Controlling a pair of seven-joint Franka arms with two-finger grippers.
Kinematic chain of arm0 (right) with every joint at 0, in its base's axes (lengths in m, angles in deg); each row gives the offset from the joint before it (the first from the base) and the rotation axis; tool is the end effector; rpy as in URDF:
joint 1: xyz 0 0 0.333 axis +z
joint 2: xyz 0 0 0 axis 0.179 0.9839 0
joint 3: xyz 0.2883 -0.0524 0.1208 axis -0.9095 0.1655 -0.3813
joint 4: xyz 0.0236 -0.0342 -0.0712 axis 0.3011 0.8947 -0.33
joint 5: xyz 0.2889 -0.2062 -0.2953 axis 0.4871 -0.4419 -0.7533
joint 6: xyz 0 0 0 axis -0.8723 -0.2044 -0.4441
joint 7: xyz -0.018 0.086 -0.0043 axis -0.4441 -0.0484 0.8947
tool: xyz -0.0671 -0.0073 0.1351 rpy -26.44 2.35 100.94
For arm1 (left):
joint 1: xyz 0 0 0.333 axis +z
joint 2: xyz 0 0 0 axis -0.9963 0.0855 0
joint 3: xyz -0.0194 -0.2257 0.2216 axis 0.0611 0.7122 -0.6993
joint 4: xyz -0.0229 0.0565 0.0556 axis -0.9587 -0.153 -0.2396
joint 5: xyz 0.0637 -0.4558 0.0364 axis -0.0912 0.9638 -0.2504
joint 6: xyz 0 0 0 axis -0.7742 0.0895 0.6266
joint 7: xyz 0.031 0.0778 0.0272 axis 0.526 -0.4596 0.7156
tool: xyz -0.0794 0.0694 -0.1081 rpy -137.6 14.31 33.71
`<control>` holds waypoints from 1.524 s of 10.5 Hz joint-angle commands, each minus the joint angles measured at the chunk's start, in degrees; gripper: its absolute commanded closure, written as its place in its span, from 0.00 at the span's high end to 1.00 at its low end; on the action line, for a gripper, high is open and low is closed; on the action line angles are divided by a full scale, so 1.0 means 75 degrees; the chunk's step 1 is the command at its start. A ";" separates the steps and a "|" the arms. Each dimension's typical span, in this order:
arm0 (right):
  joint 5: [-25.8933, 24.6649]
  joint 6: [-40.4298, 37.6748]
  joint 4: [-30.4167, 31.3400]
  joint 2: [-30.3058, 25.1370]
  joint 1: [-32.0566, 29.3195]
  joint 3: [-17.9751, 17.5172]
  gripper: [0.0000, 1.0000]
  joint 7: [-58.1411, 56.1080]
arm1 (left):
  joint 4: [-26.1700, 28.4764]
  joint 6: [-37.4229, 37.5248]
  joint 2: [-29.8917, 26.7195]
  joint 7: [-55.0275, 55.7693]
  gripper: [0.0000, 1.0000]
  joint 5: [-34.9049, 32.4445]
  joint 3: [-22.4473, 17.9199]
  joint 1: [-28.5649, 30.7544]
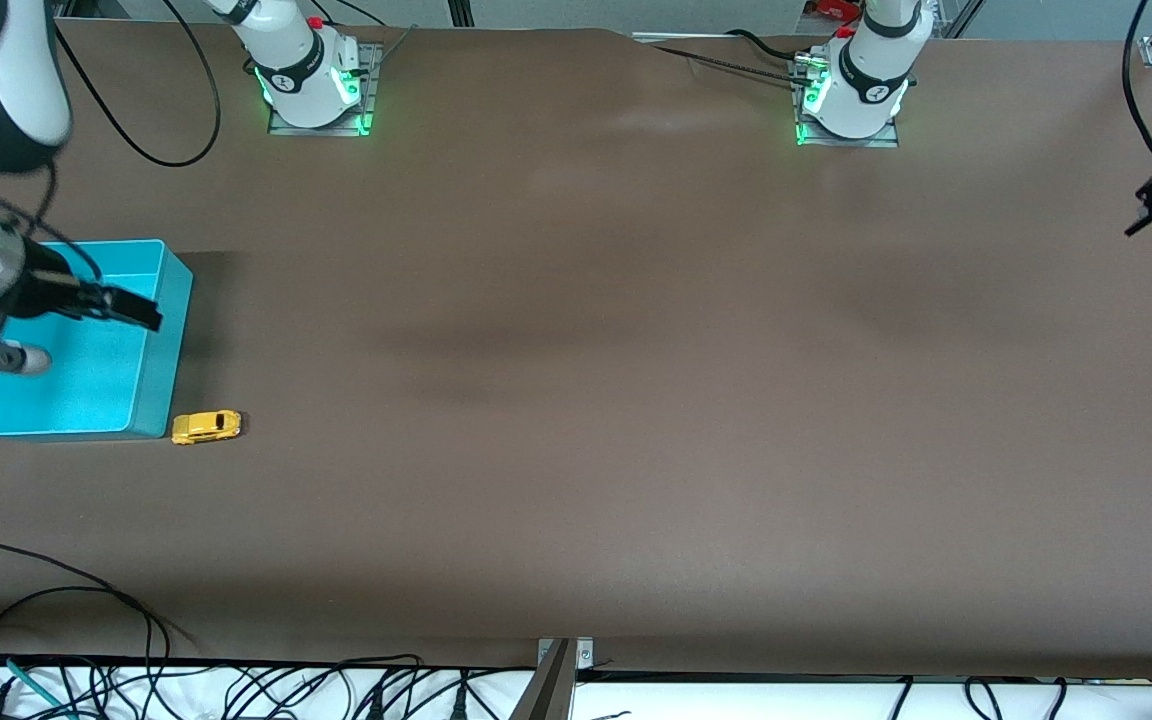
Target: Wind up and store yellow beetle car
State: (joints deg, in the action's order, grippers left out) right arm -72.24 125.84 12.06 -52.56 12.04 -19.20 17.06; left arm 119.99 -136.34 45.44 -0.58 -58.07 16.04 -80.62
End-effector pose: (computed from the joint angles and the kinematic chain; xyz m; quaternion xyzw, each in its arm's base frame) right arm 0.6896 0.0024 0.4277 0.9879 -0.1399 -0.0662 0.0102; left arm 0.6137 0.0957 0.5921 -0.9410 0.3372 0.0158 0.0252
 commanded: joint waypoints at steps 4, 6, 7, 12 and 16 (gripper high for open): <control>0.0104 0.0862 -0.0067 0.1509 -0.0241 0.0217 1.00 0.4151 | -0.1358 0.1943 0.0143 0.4373 1.00 0.0708 0.0437 -0.0045; 0.0046 0.1540 0.0119 0.1932 -0.0464 0.0228 1.00 0.5523 | -0.1383 0.2027 0.0050 0.5911 1.00 0.1017 0.0660 -0.0045; 0.0011 0.2147 0.0376 0.2062 -0.0523 0.0252 1.00 0.6017 | -0.1325 0.2016 0.0003 0.6066 1.00 0.1017 0.0672 -0.0057; -0.0025 0.3781 0.0625 0.2882 -0.0547 0.0510 1.00 0.7135 | -0.0343 0.0530 -0.0137 0.6244 1.00 0.0959 0.0439 -0.0385; -0.0025 0.4204 0.0625 0.3246 -0.0500 0.0510 1.00 0.7452 | 0.0141 0.0351 -0.0373 0.6256 1.00 0.0959 -0.0055 -0.0912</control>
State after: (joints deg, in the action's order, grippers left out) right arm -72.26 156.42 16.64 -28.57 8.20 -15.33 71.63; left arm 118.87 -132.59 44.88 45.65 -51.57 16.93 -85.73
